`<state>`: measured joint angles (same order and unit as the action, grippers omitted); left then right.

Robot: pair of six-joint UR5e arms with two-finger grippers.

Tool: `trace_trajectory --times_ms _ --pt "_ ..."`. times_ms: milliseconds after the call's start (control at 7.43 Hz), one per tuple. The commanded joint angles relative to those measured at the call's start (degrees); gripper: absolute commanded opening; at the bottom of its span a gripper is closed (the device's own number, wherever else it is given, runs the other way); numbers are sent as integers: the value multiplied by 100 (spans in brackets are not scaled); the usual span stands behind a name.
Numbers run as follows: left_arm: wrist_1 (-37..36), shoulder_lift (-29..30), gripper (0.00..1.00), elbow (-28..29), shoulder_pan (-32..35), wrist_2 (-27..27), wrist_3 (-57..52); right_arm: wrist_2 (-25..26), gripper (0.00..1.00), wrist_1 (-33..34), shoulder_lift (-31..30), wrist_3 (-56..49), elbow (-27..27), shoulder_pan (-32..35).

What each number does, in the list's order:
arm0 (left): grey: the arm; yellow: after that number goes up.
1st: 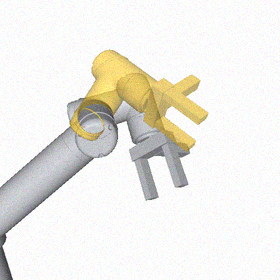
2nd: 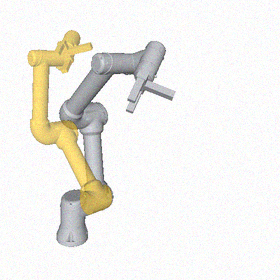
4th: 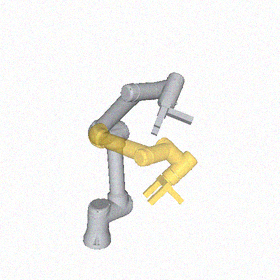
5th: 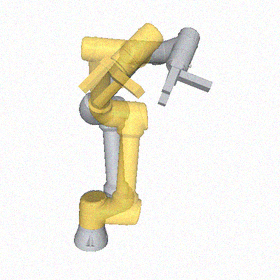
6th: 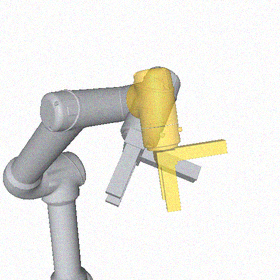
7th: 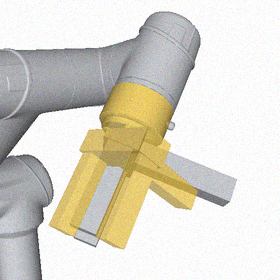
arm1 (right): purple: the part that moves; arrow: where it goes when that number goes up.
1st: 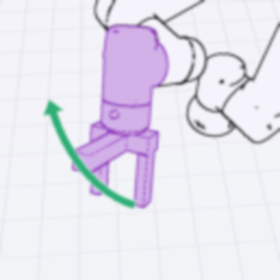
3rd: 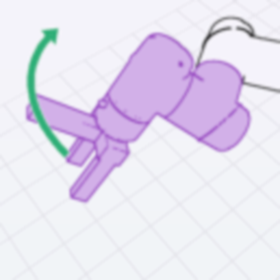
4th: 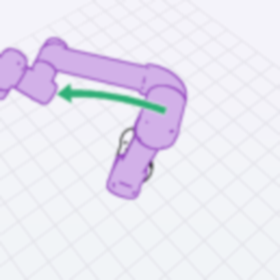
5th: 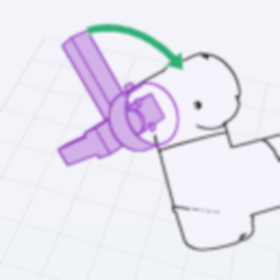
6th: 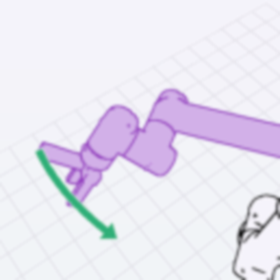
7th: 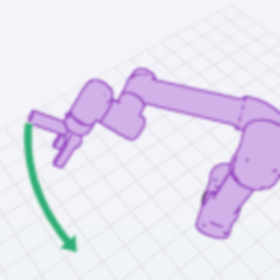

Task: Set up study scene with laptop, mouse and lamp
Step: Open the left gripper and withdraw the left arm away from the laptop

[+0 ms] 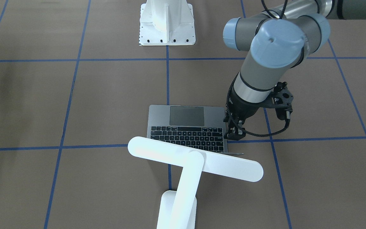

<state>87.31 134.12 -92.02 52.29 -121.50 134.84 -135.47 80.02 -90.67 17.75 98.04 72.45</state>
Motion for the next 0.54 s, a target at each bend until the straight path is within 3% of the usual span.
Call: trace_trajectory --times_ms 0,135,269,404 --pt "-249 -1007 60 -1270 27 -49 -657 -15 99 -4 5 0 39 6" --pt "-294 -1455 60 -1788 35 -163 -1104 -15 99 -12 5 -17 74 -3" --pt "-294 -1920 75 -2211 44 -364 -1761 -23 99 -178 -73 -78 75 6" --pt "-268 -2438 78 -2598 97 -409 -2681 -32 99 -441 -248 -70 84 6"
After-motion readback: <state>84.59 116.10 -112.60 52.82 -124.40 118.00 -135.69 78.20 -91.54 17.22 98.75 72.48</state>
